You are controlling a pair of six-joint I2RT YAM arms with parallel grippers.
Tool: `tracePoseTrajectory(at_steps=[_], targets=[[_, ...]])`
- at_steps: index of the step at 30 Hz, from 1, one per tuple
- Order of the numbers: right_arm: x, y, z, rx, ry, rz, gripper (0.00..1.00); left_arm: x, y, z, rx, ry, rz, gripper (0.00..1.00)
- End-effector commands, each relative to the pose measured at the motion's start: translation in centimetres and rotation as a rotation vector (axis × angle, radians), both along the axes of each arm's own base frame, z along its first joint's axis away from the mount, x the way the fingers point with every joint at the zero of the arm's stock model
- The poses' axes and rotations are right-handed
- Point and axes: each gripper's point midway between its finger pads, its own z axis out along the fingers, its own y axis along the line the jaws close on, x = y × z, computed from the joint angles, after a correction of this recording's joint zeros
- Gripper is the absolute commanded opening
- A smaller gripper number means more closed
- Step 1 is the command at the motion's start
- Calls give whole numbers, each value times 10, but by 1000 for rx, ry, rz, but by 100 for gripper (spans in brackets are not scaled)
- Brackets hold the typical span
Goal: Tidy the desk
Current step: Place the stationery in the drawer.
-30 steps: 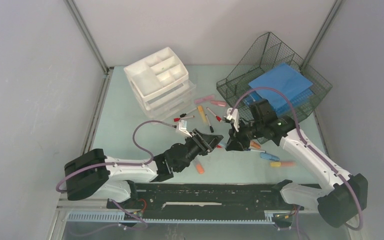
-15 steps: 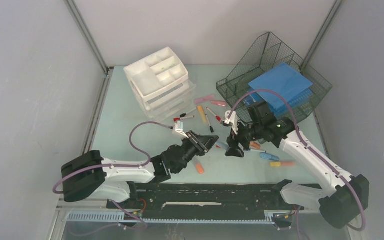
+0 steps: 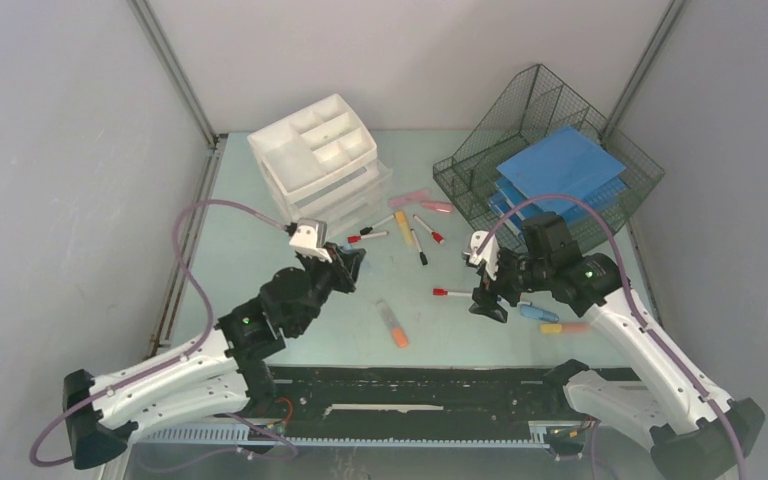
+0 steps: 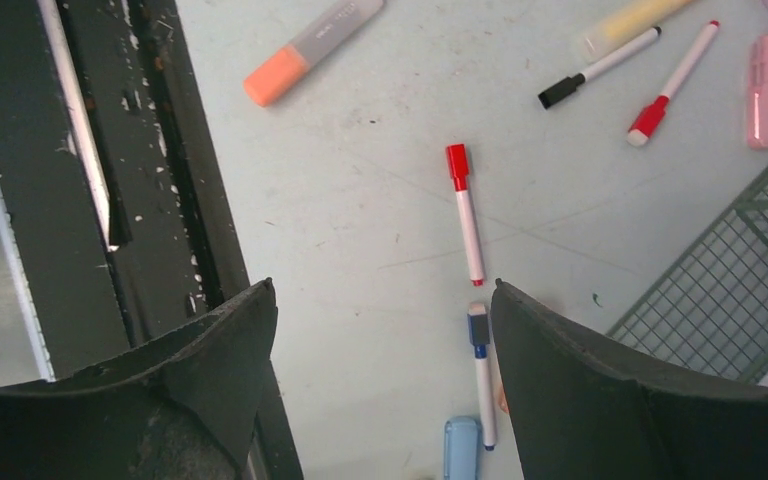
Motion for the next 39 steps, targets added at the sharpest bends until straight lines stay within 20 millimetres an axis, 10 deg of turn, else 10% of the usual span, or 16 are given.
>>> tracePoseTrajectory(at_steps=[1,14,39], targets=[[9,-10,-4,-42,-49,-31,85,11,53,-5,518,-49,58,0],[18,-16,-14,-85,-59,-68,86,71,73,55,1106,-164,85,0],[21,-21,-15,-88,-66,-86,87,160,67,42,1291,-120,38,0]])
